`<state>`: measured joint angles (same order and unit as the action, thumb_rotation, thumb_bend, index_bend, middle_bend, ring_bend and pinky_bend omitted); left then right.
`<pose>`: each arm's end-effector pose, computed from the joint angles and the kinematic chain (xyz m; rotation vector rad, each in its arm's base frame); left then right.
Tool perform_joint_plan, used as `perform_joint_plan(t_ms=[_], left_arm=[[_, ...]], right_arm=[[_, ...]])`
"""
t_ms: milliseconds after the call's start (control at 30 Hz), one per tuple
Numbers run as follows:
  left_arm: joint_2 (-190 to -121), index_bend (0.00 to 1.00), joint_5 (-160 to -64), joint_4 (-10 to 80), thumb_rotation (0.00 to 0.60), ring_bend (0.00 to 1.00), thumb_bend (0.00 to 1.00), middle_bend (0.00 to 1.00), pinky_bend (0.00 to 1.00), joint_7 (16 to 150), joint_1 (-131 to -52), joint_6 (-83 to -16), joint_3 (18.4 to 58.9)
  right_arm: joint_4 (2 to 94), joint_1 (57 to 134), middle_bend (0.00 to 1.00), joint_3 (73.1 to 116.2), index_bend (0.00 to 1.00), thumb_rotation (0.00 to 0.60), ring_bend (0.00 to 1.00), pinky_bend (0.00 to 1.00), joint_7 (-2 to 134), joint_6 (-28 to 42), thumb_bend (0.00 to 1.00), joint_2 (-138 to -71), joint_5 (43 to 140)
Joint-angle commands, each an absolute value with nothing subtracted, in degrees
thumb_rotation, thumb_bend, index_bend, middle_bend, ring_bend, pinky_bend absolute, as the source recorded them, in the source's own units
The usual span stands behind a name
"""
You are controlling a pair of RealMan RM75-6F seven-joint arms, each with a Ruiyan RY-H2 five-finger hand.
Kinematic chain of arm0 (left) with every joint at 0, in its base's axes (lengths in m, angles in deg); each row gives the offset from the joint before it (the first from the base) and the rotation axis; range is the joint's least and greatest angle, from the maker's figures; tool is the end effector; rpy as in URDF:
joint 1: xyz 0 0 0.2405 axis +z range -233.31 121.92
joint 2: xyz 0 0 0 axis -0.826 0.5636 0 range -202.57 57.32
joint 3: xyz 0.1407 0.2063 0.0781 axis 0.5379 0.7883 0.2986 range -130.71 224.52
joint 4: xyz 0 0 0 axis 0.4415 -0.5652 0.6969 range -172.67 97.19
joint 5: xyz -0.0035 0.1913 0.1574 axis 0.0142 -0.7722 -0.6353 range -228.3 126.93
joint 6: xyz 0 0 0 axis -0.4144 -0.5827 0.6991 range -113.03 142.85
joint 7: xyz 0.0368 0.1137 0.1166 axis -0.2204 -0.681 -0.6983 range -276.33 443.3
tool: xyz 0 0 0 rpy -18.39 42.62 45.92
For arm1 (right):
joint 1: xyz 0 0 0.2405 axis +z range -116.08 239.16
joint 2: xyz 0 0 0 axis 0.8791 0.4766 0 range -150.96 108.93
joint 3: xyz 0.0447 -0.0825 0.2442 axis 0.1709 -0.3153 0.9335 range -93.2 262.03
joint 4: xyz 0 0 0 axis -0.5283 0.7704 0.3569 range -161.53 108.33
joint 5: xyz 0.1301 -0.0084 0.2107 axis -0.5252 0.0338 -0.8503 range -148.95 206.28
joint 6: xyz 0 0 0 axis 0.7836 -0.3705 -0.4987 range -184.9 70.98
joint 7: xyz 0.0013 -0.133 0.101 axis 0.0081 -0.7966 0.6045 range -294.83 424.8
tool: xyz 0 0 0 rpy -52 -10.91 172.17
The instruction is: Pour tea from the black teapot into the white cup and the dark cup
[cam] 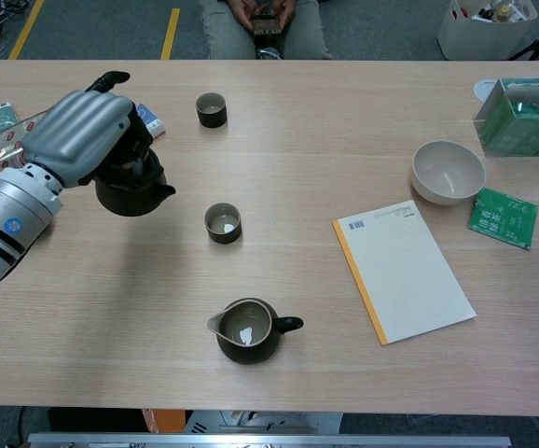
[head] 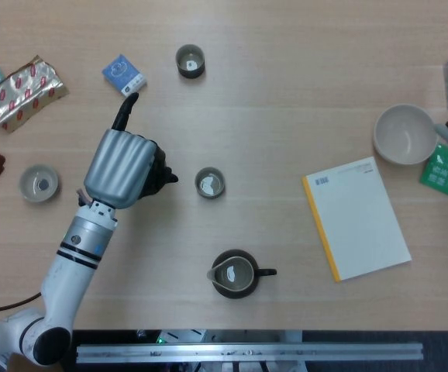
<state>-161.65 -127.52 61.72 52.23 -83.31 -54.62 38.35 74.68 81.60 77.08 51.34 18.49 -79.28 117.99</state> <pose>-0.1316 0.2905 -0.0370 -1.7597 -0.8366 -1.0575 -0.2723 -0.2314 0.0917 1.8400 -0.7485 0.7488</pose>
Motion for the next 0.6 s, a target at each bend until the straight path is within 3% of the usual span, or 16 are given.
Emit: perform_joint_plan(t_ms=[33, 600], left_arm=[[-162.96, 0.99, -126.62, 60.98, 0.599, 0.87, 0.31, 1.0, 0.0, 51.13, -84.14, -54.25, 37.99], [-168.47, 0.99, -123.77, 56.1, 0.599, 0.87, 0.31, 1.0, 0.0, 46.51, -88.45, -52.78, 37.04]], right_arm=[[74.07, 81.23, 0.14, 77.45, 0.06, 0.6, 0.02, 0.04, 52.0, 18.1, 0.19, -79.27, 118.05], [71.69, 79.71, 0.14, 79.02, 0.06, 0.6, 0.03, 0.04, 54.11, 16.56, 0.2, -79.09, 119.28]])
